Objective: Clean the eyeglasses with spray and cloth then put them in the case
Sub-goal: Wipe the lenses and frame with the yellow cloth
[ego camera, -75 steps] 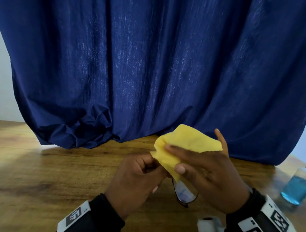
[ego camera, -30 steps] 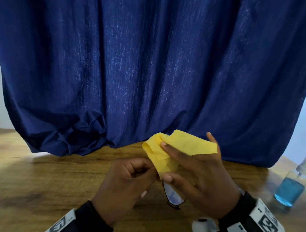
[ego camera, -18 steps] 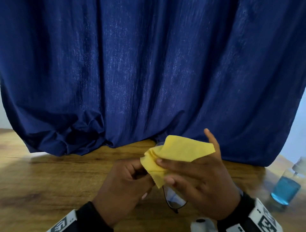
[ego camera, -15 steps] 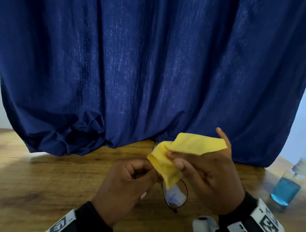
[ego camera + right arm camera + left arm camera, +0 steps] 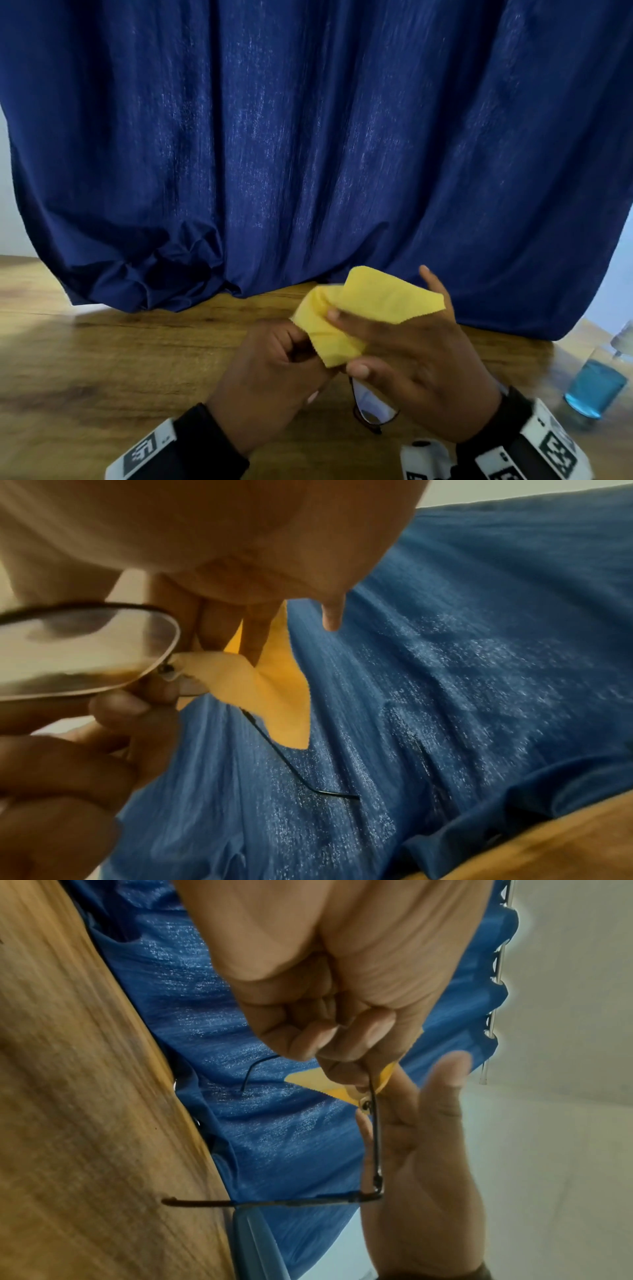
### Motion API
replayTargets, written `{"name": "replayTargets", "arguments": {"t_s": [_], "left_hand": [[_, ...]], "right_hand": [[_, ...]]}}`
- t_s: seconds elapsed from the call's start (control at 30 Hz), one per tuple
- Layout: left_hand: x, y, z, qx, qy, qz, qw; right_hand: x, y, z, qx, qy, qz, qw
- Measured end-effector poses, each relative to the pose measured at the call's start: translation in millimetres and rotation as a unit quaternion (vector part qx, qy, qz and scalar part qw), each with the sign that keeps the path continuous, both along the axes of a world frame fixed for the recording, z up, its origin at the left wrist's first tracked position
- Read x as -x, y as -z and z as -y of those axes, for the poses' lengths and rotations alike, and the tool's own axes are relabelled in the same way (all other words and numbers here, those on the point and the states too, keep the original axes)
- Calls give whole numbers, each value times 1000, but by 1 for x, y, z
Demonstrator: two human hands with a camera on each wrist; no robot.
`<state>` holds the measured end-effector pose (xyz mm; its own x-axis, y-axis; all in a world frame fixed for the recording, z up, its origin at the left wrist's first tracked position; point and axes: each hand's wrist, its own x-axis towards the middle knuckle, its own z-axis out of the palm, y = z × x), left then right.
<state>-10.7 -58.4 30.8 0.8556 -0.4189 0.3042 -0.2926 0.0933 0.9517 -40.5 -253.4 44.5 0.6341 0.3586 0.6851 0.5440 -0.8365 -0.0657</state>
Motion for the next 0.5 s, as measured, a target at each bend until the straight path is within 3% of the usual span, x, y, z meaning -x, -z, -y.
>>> {"name": "replayTargets", "arguments": {"t_s": [0.13, 0.27, 0.5], "left_hand": [[-5, 1, -2, -10, -16, 12, 1000], [-2, 0, -1, 4, -7, 6, 1000], [-6, 2, -3, -4, -8, 24, 1000]], "right_hand": [[1, -5, 8, -51, 37, 40, 997], [-2, 0, 1, 3, 33, -31, 999], [-2, 1, 6, 15, 41, -24, 999]]}}
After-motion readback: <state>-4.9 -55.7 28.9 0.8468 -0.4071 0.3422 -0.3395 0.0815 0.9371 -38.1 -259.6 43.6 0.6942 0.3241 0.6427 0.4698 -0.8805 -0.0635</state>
